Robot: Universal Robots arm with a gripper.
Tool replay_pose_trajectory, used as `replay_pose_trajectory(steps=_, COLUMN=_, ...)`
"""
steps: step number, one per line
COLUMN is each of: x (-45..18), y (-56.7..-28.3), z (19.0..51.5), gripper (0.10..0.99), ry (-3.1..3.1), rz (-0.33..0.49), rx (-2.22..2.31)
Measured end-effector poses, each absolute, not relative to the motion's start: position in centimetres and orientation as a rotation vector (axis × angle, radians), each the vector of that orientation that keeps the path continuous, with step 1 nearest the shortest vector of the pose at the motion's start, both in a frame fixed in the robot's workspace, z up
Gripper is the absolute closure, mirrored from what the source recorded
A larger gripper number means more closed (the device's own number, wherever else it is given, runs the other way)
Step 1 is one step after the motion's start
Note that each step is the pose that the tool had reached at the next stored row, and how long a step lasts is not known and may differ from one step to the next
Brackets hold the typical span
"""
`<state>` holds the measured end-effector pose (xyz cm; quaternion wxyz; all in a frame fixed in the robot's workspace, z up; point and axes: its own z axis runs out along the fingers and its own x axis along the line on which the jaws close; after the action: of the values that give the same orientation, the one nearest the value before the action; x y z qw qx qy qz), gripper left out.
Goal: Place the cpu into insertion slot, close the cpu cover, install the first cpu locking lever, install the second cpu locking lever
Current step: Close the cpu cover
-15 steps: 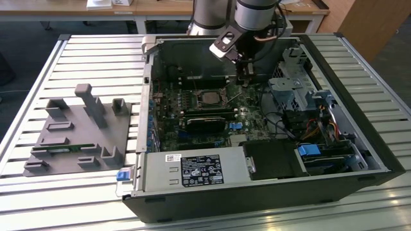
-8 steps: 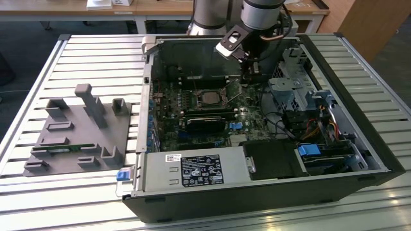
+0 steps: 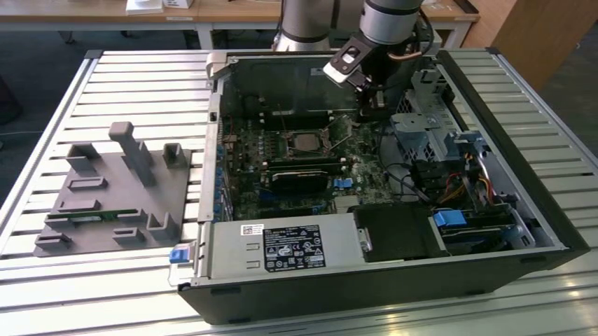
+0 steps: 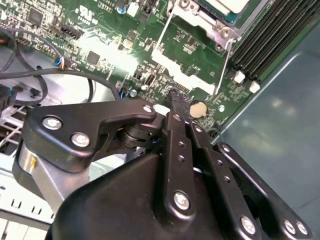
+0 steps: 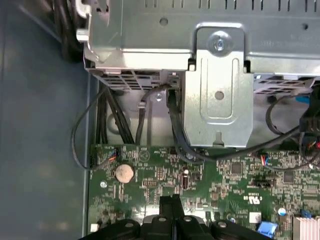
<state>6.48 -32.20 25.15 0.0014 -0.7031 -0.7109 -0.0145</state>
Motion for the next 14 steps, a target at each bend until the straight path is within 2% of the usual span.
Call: replay_pose_trajectory(steps=14, x=4.5, y=-32.2, z=24.2, gripper=0.980, ry=-2.229, rz=-0.039, rx=-2.203)
